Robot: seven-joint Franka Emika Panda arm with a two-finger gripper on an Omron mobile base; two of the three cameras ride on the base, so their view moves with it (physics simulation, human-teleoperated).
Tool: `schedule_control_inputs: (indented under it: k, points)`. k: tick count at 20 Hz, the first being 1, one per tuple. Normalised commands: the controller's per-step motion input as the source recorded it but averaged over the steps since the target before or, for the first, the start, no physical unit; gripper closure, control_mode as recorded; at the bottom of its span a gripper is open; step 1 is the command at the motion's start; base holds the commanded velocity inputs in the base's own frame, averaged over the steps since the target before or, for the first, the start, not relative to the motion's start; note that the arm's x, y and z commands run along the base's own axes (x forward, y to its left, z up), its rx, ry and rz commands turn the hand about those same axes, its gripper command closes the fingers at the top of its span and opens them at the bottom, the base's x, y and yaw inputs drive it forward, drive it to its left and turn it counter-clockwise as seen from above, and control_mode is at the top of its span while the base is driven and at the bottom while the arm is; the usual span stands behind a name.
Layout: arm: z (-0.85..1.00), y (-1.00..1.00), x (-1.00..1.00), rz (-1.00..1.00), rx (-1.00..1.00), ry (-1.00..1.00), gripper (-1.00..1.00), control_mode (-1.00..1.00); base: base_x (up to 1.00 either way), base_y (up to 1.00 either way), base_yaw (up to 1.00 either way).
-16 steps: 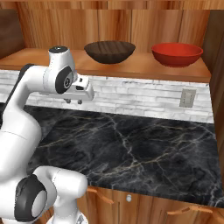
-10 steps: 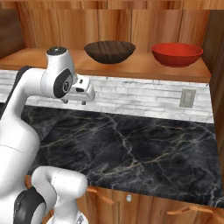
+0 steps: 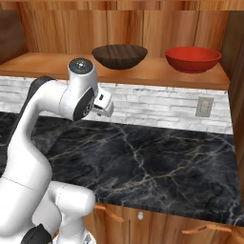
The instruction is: Pick up the bowls from the cabinet and place each bowl in front of a stool on the dining counter.
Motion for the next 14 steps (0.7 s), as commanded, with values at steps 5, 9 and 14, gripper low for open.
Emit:
schedule_control_inputs:
  k: [5,9,14]
  points:
    - [0.59,-0.20,0.00,-0.15,0.09,-0.12,-1.00,-1.00,0.00,0.00,0.00]
    - [0.33,0.00,0.01,-0.12,0.00,-0.17,-1.00,-1.00,0.00,0.00,0.00]
    - [0.37,-0.08,0.00,-0.13,0.00,-0.14,-1.00,-1.00,0.00,0.00,0.00]
